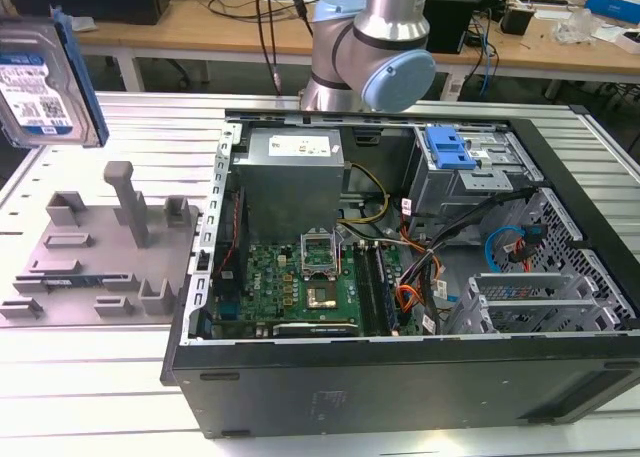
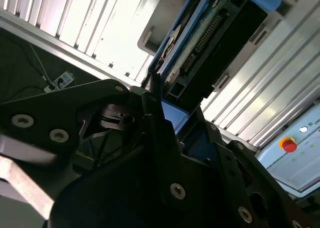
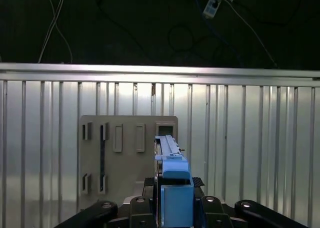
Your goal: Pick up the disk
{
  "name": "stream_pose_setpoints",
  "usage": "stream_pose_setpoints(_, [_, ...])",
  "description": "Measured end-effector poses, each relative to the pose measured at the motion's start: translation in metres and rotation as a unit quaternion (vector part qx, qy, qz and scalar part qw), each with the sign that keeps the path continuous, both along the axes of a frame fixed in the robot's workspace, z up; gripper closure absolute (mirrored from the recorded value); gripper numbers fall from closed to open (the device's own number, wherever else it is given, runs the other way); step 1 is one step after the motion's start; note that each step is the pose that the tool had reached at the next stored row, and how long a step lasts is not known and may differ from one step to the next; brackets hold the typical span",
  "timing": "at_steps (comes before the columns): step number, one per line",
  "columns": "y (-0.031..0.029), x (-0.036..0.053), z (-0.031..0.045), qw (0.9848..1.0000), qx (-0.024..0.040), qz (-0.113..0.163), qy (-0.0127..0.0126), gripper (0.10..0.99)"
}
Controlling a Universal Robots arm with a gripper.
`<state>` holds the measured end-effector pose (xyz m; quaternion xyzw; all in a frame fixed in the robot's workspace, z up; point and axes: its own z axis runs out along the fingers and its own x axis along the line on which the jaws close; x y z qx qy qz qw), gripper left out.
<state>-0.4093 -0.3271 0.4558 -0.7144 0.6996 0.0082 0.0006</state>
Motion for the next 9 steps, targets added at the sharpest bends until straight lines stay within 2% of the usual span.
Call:
stream_pose_setpoints(7, [-0.0052, 0.0000, 0.0359, 1.0000, 0.0015, 0.000, 0.0000, 0.718])
stream_pose_setpoints(9, [-0.0052, 0.0000, 0.0365, 1.0000, 0.0016, 0.000, -0.0001, 0.718])
